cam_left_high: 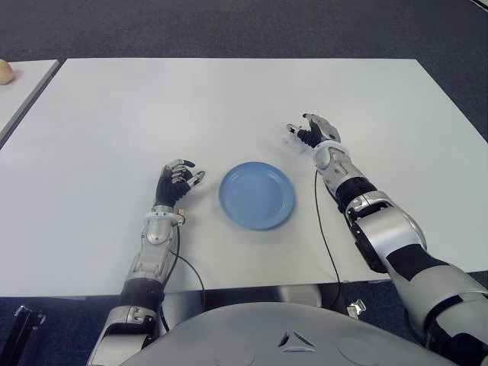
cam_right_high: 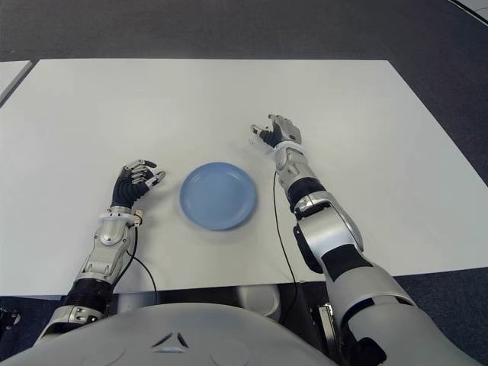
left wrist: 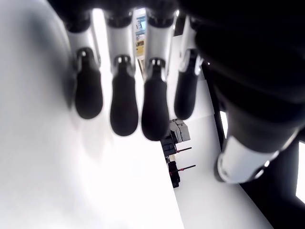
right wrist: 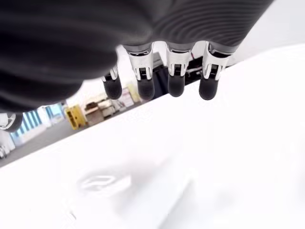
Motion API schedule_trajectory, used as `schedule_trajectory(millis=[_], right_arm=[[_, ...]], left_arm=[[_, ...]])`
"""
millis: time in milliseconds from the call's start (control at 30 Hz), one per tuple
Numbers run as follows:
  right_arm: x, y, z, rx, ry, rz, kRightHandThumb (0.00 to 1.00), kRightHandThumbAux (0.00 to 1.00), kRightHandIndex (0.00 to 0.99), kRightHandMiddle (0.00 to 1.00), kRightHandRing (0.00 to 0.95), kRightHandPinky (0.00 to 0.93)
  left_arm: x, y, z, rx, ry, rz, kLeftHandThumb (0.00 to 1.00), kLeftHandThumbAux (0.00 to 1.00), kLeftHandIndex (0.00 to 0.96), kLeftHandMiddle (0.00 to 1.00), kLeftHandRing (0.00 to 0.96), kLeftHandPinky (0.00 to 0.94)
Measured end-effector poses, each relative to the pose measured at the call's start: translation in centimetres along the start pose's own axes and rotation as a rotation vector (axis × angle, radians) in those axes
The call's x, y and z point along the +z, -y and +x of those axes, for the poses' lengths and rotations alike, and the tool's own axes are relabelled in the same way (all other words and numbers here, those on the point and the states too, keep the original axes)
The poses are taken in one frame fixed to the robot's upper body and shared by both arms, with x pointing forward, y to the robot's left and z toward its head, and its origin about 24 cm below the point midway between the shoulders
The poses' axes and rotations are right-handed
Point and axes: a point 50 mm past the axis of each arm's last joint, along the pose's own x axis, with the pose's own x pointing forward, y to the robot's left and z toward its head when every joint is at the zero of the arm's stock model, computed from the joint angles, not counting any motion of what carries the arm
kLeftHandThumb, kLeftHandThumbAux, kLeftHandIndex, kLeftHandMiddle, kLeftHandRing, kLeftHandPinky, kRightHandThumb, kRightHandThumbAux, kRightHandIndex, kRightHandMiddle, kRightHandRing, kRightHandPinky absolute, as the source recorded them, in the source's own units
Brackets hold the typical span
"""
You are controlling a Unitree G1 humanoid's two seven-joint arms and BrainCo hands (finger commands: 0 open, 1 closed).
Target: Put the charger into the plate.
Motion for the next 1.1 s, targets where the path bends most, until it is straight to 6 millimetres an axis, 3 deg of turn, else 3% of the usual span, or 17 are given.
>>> schedule_trajectory(millis=[433,1100], right_arm=[[-0.6,-1.5,-0.3,0.063,-0.081,-0.108,0.607,0.167,0.0,0.0,0.0,0.0],[-1.1,-1.9,-0.6,0.084,-0.168,-0.248,0.593,0.146,0.0,0.0,0.0,0.0]], left_arm=[[0.1,0.0,-0.1,0.003,-0.003,-0.003,0.709,0.715,0.434,0.671,0.667,0.633],[0.0,-0.1,-0.2,0.016,-0.007,-0.009,0.709,0.714,0.434,0.682,0.678,0.648]])
